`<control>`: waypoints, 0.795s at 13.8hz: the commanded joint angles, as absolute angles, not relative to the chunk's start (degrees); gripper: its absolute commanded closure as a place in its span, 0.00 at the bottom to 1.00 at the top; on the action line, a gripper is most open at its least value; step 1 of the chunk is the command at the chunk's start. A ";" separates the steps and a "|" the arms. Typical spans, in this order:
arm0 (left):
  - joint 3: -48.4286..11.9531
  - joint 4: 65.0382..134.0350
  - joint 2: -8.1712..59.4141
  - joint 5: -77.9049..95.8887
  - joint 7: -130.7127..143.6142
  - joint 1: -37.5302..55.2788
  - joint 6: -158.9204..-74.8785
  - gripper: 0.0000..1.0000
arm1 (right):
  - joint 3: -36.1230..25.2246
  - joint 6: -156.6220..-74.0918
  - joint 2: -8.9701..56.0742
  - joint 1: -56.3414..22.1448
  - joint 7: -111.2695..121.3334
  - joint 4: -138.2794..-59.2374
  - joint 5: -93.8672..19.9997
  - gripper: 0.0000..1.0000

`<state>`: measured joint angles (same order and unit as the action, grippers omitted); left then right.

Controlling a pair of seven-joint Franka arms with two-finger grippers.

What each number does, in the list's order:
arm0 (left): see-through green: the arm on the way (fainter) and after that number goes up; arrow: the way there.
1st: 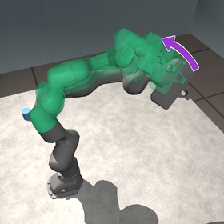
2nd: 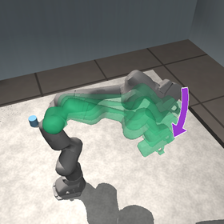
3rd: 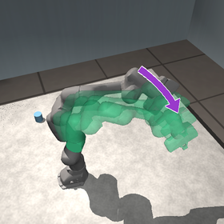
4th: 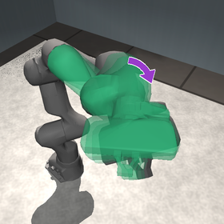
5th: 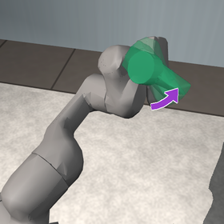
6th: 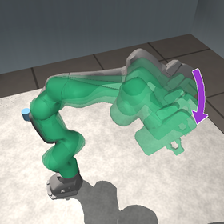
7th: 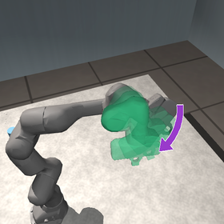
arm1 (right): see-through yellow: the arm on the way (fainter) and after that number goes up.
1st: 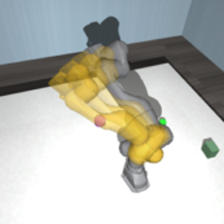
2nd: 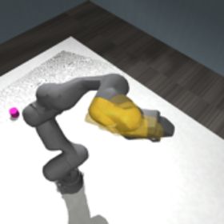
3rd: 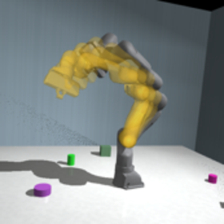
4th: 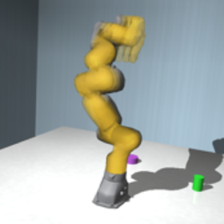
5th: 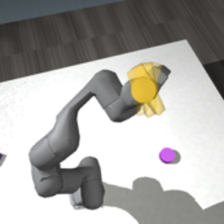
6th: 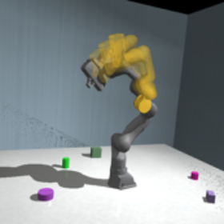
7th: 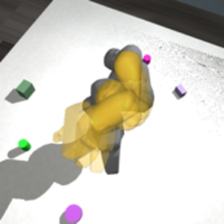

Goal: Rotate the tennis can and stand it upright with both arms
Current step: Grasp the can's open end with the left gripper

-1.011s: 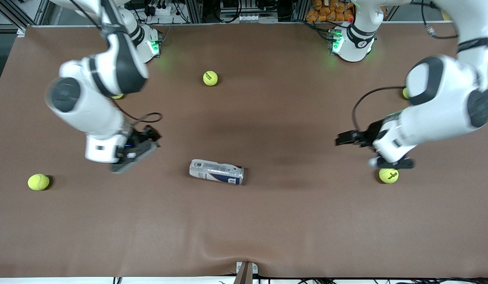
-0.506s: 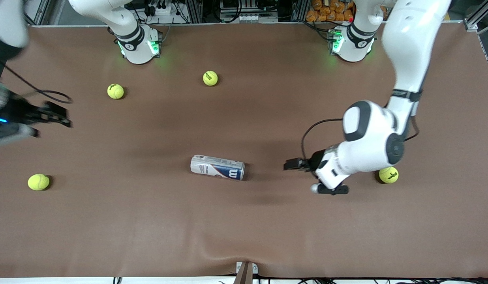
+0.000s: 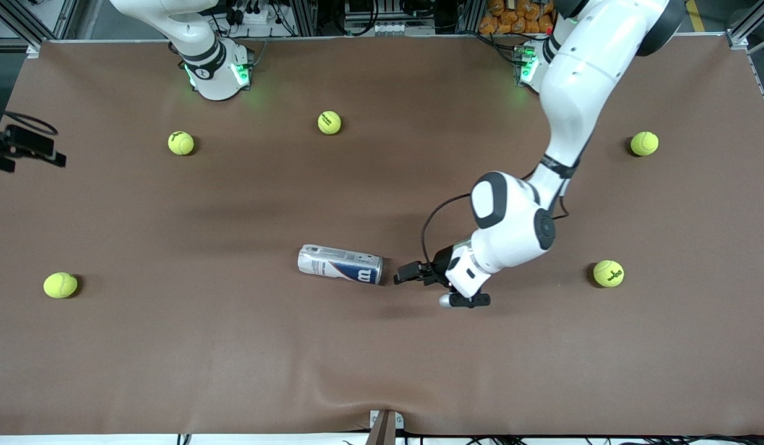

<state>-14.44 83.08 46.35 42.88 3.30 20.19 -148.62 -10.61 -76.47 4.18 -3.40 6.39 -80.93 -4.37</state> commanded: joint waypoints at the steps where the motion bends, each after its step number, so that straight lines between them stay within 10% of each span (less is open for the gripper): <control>1: -14.68 80.69 49.30 47.71 1.58 22.58 -153.18 0.00 | -1.77 -74.53 1.50 2.45 -0.17 -81.12 -1.41 0.00; 11: -16.69 74.71 57.48 54.76 0.88 28.13 -162.07 0.13 | -1.67 -74.00 1.32 4.31 -0.26 -79.19 -2.55 0.00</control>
<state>-15.35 78.50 54.99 53.34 2.09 28.02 -160.91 -2.67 -74.73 1.80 3.94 0.54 -80.33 -2.72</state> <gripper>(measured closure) 0.044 0.000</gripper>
